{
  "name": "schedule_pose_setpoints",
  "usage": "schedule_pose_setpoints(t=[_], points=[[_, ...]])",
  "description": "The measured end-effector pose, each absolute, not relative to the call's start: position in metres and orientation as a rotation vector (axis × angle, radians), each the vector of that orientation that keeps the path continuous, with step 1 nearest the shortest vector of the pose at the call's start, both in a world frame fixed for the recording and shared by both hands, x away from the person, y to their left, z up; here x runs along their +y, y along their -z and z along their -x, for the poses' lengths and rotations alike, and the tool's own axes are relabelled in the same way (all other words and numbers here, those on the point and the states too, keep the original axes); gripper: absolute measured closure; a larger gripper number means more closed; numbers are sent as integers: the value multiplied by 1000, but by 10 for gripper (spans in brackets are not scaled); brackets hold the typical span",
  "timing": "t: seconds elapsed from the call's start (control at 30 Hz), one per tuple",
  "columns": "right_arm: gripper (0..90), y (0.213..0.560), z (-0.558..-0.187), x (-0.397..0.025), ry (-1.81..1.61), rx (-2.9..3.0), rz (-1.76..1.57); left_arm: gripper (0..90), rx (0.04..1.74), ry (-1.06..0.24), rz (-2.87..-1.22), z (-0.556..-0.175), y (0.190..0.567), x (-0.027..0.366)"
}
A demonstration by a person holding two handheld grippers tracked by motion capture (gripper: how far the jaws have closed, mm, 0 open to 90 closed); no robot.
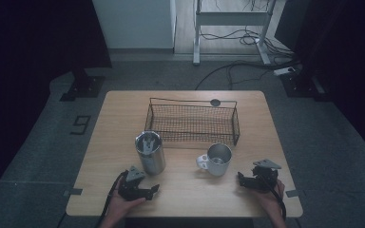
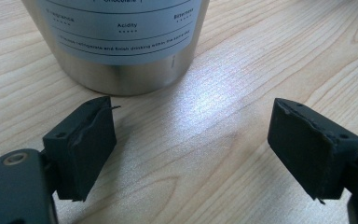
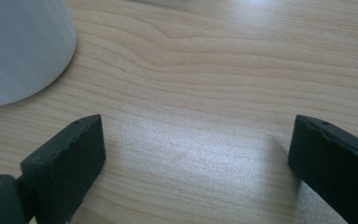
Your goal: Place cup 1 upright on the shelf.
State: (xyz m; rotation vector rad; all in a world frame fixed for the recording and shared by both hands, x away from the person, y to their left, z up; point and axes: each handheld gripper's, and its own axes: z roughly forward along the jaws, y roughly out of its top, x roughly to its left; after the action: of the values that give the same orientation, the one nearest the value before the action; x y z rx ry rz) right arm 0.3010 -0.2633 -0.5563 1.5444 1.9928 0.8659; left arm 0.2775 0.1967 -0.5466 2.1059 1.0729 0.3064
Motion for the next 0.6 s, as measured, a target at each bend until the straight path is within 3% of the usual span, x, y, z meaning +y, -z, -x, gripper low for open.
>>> schedule_pose_setpoints(t=[0.6], points=[[49,556,-301,-263,-872,1997,-1537,157,1061,-305,-2058,-274,535,201]])
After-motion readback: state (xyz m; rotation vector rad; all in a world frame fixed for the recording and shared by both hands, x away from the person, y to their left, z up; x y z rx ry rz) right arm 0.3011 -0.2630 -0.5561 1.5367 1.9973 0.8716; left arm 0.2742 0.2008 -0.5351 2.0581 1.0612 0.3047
